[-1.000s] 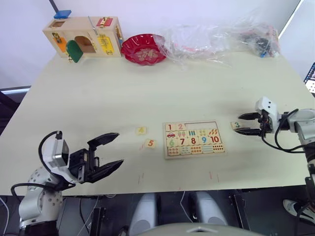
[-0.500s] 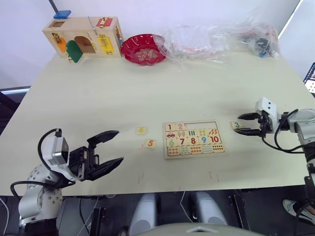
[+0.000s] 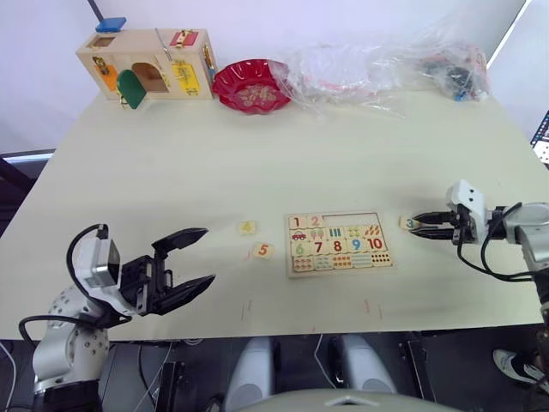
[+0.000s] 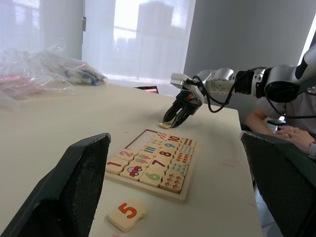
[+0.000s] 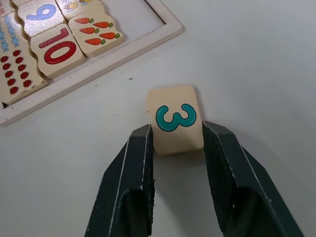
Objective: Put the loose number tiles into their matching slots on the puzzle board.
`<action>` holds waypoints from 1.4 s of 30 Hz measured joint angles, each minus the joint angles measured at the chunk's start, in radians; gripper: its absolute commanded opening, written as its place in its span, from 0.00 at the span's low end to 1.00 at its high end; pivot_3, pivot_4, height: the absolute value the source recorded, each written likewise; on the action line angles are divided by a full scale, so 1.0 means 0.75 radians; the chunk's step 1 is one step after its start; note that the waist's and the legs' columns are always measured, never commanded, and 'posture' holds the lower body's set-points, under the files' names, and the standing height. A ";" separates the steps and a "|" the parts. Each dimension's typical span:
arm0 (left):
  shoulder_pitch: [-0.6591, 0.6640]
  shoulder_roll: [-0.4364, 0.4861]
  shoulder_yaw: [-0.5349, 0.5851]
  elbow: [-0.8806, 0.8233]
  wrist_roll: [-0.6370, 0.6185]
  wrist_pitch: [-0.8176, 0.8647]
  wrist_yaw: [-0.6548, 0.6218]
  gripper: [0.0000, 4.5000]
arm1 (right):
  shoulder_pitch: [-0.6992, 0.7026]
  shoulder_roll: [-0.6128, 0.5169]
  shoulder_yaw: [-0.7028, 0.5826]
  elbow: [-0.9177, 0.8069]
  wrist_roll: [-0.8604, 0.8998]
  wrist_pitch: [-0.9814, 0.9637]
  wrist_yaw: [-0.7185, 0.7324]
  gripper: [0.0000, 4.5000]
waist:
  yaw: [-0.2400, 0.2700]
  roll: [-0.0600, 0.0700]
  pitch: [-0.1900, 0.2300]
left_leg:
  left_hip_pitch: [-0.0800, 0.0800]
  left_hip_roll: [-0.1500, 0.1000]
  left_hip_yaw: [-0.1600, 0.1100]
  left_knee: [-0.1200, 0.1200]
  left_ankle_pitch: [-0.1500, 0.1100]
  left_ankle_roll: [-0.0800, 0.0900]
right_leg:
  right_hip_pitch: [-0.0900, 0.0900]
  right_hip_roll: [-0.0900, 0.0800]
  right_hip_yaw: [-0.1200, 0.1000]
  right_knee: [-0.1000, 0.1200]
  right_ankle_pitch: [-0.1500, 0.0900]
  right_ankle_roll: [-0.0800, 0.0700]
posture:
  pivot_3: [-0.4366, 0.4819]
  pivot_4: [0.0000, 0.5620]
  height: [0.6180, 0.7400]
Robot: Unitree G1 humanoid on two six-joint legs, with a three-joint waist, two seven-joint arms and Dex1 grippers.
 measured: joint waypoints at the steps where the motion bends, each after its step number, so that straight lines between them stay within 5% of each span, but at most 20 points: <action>1: 0.000 0.000 0.000 0.000 0.000 -0.001 -0.001 1.00 | 0.054 -0.009 -0.013 -0.101 0.003 0.057 -0.047 0.20 | 0.001 0.000 0.000 | 0.000 0.000 -0.001 0.000 0.000 0.000 | 0.000 0.000 0.000 0.000 0.000 0.000 | 0.48 0.27 1.00; 10: 0.000 -0.003 -0.003 0.001 0.004 -0.006 -0.004 1.00 | 0.349 -0.143 -0.065 -0.878 -0.058 0.560 -0.363 0.20 | 0.001 0.003 0.002 | -0.002 -0.001 -0.002 0.000 0.000 0.000 | -0.001 -0.001 -0.001 0.000 0.000 0.000 | 0.48 0.27 1.00; 14: -0.006 -0.002 -0.004 0.007 0.012 -0.007 -0.008 1.00 | 0.258 -0.244 -0.049 -1.150 0.007 0.852 -0.357 0.20 | -0.004 0.003 0.002 | -0.001 0.000 -0.002 0.001 0.000 0.000 | -0.001 0.001 -0.001 0.000 0.000 0.000 | 0.48 0.27 1.00; 18: -0.048 -0.001 -0.014 0.037 0.015 -0.008 -0.023 1.00 | -0.029 -0.320 0.086 -1.316 0.065 1.059 -0.309 0.20 | -0.003 0.005 0.003 | -0.002 0.000 -0.003 0.000 0.000 0.000 | -0.002 0.000 -0.002 -0.001 -0.001 0.000 | 0.48 0.27 1.00; 23: -0.072 0.005 -0.018 0.057 0.016 -0.009 -0.036 1.00 | -0.416 -0.320 0.412 -1.355 0.089 1.331 -0.251 0.20 | -0.002 0.004 0.003 | -0.005 0.000 -0.005 -0.002 0.000 0.000 | -0.004 -0.004 -0.005 -0.003 -0.001 -0.001 | 0.48 0.27 1.00; 29: -0.084 0.010 -0.004 0.087 0.020 -0.026 -0.049 1.00 | -0.809 -0.097 0.794 -1.230 -0.029 1.349 -0.239 0.20 | -0.009 0.005 0.003 | -0.021 0.000 -0.008 0.000 0.000 -0.001 | -0.021 -0.004 -0.006 0.001 0.000 -0.001 | 0.48 0.27 1.00; 42: -0.010 0.009 0.006 0.109 0.041 -0.080 -0.057 1.00 | -0.907 0.115 1.093 -0.914 -0.181 1.253 -0.232 0.20 | -0.004 0.005 0.003 | -0.025 -0.002 -0.013 0.000 0.000 -0.001 | -0.022 -0.008 -0.013 0.001 0.000 -0.001 | 0.48 0.27 1.00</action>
